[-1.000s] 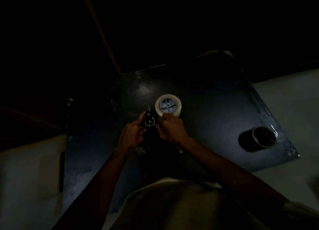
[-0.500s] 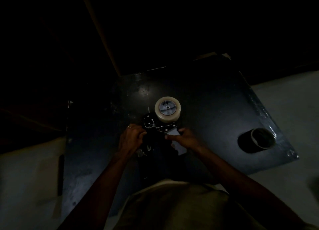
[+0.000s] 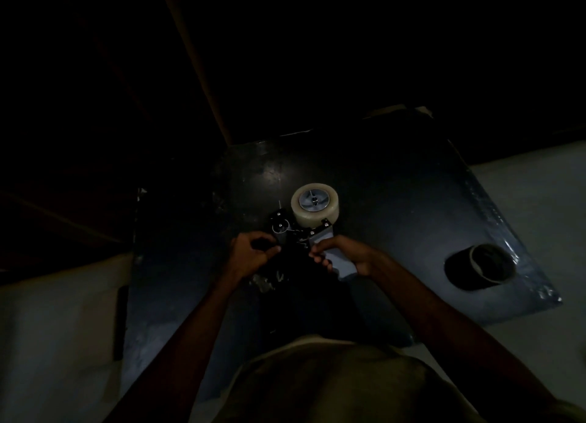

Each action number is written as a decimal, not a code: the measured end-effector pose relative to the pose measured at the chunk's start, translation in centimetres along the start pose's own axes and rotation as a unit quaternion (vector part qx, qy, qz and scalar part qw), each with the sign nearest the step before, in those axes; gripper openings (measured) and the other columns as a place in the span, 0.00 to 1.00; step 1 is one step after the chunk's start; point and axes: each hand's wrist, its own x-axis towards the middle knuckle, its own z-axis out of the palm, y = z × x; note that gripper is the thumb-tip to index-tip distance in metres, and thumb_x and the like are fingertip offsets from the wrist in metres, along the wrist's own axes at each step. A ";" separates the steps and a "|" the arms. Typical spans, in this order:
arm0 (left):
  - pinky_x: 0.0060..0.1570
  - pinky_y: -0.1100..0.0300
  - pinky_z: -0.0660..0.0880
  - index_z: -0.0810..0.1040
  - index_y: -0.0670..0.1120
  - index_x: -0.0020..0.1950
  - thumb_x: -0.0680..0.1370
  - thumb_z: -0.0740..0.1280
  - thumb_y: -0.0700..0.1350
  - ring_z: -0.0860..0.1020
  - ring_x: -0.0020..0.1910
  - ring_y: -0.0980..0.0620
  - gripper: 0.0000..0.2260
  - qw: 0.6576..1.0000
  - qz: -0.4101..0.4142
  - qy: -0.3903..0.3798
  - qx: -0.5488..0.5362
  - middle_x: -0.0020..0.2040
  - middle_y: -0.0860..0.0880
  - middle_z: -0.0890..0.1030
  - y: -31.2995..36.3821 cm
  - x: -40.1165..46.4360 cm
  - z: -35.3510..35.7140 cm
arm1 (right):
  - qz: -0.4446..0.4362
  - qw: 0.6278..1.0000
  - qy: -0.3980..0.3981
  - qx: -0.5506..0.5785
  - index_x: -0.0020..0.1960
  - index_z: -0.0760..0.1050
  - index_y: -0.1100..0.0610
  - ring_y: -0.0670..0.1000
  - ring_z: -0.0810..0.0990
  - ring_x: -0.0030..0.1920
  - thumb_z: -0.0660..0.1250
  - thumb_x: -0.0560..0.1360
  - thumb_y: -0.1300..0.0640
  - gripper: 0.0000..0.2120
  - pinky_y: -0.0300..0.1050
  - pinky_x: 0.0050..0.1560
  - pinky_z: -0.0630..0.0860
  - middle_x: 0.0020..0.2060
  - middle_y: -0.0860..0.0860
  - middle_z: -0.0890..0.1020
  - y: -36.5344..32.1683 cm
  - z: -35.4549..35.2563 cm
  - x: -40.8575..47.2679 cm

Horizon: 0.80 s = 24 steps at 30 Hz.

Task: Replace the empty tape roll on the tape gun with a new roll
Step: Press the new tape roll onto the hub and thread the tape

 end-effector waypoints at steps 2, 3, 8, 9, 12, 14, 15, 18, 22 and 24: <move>0.39 0.70 0.76 0.84 0.42 0.42 0.69 0.76 0.39 0.81 0.35 0.62 0.04 0.997 -0.006 0.047 -0.064 0.35 0.55 0.84 0.4 -0.1 0.7 | -0.006 1.000 -0.009 0.019 0.43 0.76 0.61 0.44 0.74 0.24 0.61 0.78 0.61 0.07 0.33 0.22 0.70 0.30 0.50 0.78 -0.5 0.5 -0.7; 0.39 0.71 0.75 0.83 0.40 0.42 0.70 0.74 0.37 0.81 0.34 0.63 0.03 0.994 -0.004 0.067 -0.092 0.33 0.57 0.84 0.6 -0.2 1.0 | -0.005 0.999 -0.014 0.032 0.44 0.76 0.62 0.44 0.74 0.24 0.61 0.78 0.61 0.08 0.33 0.22 0.70 0.29 0.51 0.77 -0.7 0.6 -1.0; 0.43 0.68 0.76 0.82 0.36 0.45 0.72 0.71 0.34 0.81 0.38 0.61 0.03 0.986 0.025 0.098 -0.135 0.38 0.50 0.83 1.2 -0.4 1.1 | -0.022 0.997 -0.007 0.071 0.52 0.74 0.63 0.45 0.77 0.26 0.61 0.79 0.59 0.08 0.33 0.24 0.74 0.38 0.56 0.82 -2.1 0.4 -2.7; 0.43 0.68 0.76 0.82 0.36 0.44 0.72 0.71 0.34 0.81 0.39 0.60 0.03 0.985 0.034 0.103 -0.135 0.39 0.49 0.83 1.4 -0.5 1.2 | -0.031 0.996 -0.011 0.078 0.53 0.74 0.63 0.46 0.78 0.26 0.61 0.79 0.58 0.08 0.33 0.24 0.75 0.39 0.57 0.81 -2.4 0.4 -3.1; 0.44 0.69 0.76 0.82 0.37 0.44 0.72 0.71 0.33 0.81 0.39 0.62 0.02 0.978 0.055 0.138 -0.146 0.41 0.47 0.83 1.9 -1.0 1.7 | -0.057 0.993 -0.027 0.102 0.53 0.73 0.63 0.47 0.80 0.26 0.59 0.80 0.59 0.08 0.36 0.23 0.77 0.41 0.59 0.79 -3.3 0.5 -4.0; 0.44 0.70 0.76 0.82 0.35 0.44 0.71 0.71 0.32 0.81 0.39 0.63 0.03 0.974 0.057 0.156 -0.155 0.41 0.45 0.82 2.1 -1.2 1.9 | -0.049 0.991 -0.029 0.122 0.56 0.72 0.64 0.49 0.82 0.26 0.60 0.80 0.59 0.09 0.38 0.23 0.78 0.40 0.59 0.80 -3.7 0.1 -4.0; 0.43 0.70 0.76 0.83 0.35 0.44 0.71 0.71 0.32 0.81 0.39 0.63 0.03 0.974 0.057 0.158 -0.152 0.41 0.44 0.83 2.1 -1.1 1.8 | -0.042 0.990 -0.031 0.128 0.57 0.71 0.64 0.49 0.82 0.27 0.62 0.78 0.59 0.11 0.38 0.24 0.78 0.40 0.59 0.80 -3.8 -0.1 -3.8; 0.44 0.65 0.78 0.84 0.36 0.45 0.71 0.72 0.34 0.83 0.41 0.56 0.04 0.976 0.056 0.142 -0.156 0.41 0.43 0.84 2.0 -0.9 1.3 | -0.037 0.989 -0.038 0.135 0.61 0.70 0.63 0.49 0.81 0.30 0.65 0.75 0.57 0.17 0.38 0.27 0.79 0.45 0.59 0.77 -3.6 -0.9 -3.5; 0.43 0.65 0.78 0.84 0.36 0.46 0.72 0.71 0.33 0.83 0.41 0.57 0.05 0.980 0.059 0.105 -0.161 0.39 0.53 0.85 2.2 -0.6 0.7 | -0.035 0.988 -0.046 0.142 0.62 0.69 0.63 0.48 0.80 0.30 0.62 0.78 0.57 0.15 0.36 0.28 0.79 0.45 0.59 0.77 -3.8 -1.2 -3.5; 0.44 0.64 0.79 0.84 0.37 0.46 0.72 0.71 0.33 0.83 0.42 0.55 0.05 0.980 0.063 0.081 -0.171 0.39 0.54 0.86 2.1 -0.5 0.4 | -0.023 0.988 -0.049 0.146 0.64 0.67 0.62 0.48 0.79 0.30 0.61 0.79 0.56 0.16 0.36 0.27 0.79 0.45 0.59 0.76 -3.9 -1.7 -3.4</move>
